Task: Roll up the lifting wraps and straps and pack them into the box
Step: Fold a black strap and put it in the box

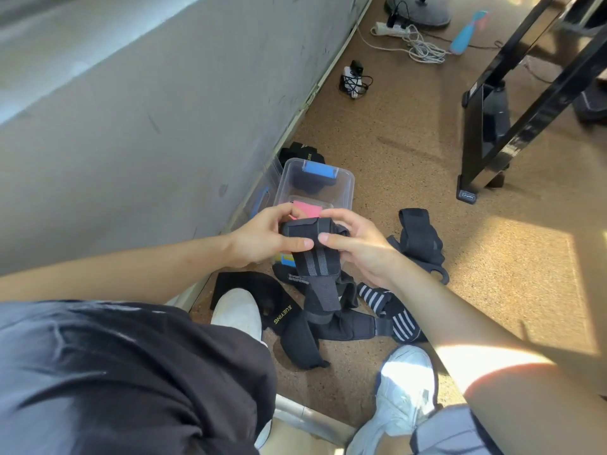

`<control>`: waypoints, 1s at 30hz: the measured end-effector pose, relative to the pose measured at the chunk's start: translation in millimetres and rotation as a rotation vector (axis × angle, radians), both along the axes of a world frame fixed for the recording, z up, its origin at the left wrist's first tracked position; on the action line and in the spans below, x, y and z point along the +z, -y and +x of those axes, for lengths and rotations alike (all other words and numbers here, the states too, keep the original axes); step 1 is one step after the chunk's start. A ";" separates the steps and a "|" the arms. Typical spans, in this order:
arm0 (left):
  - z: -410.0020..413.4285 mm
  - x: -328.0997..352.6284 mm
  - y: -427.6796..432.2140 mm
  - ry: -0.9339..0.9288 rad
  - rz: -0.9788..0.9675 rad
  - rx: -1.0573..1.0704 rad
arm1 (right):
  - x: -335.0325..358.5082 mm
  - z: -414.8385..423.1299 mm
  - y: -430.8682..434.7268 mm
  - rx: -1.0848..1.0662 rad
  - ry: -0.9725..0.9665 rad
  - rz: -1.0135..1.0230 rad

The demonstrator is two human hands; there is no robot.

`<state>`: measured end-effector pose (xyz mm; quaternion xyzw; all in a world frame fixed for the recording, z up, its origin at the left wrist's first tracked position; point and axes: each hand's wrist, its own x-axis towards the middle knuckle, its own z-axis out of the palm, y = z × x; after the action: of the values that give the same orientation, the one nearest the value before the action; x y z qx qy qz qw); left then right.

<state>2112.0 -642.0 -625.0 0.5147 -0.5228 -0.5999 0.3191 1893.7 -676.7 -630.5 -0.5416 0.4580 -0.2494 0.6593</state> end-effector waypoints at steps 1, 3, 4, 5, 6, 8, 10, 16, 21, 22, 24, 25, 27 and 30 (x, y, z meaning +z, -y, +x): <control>0.2 -3.4 -3.0 0.006 -0.016 0.004 | 1.3 1.5 -1.8 0.014 -0.047 -0.003; -1.4 -7.8 -7.2 0.022 -0.063 0.007 | 1.7 2.9 -6.0 0.032 -0.090 0.022; -2.6 -9.0 -7.6 0.022 -0.087 0.010 | 0.7 2.4 -7.6 0.035 -0.094 0.036; -3.6 -9.6 -7.1 0.026 -0.109 0.007 | 0.0 1.9 -9.0 0.033 -0.092 0.037; -4.5 -10.1 -6.1 0.039 -0.132 0.003 | -0.8 1.0 -9.6 0.027 -0.086 0.026; -5.3 -11.7 -3.1 0.071 -0.167 -0.001 | -2.2 -1.6 -7.7 0.000 -0.046 0.013; -6.4 -10.5 0.4 0.059 -0.148 -0.003 | -3.5 -4.9 -3.3 -0.026 -0.006 0.019; -7.5 5.6 9.1 0.017 0.034 -0.027 | -4.9 -7.1 4.3 -0.039 0.070 0.022; -3.6 13.2 9.6 -0.028 0.081 -0.008 | 2.2 -5.7 8.0 -0.054 0.114 0.015; -2.4 15.2 10.9 -0.027 0.084 -0.005 | 4.1 -4.8 8.9 -0.063 0.113 0.010; -0.2 22.6 14.5 0.004 0.092 -0.001 | 10.5 -3.1 9.8 -0.062 0.098 0.022; 0.2 27.6 16.5 0.026 0.094 -0.005 | 14.0 -3.1 10.6 -0.045 0.090 0.039; 0.7 38.5 19.1 0.055 0.099 -0.016 | 20.5 -3.7 13.2 0.012 0.092 0.090; 0.6 58.1 17.4 0.151 0.115 -0.027 | 30.7 -4.2 17.0 0.104 0.057 0.105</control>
<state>2112.7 -659.4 -566.9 0.5688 -0.5169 -0.5927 0.2407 1889.5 -693.7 -599.8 -0.5220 0.4228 -0.2058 0.7116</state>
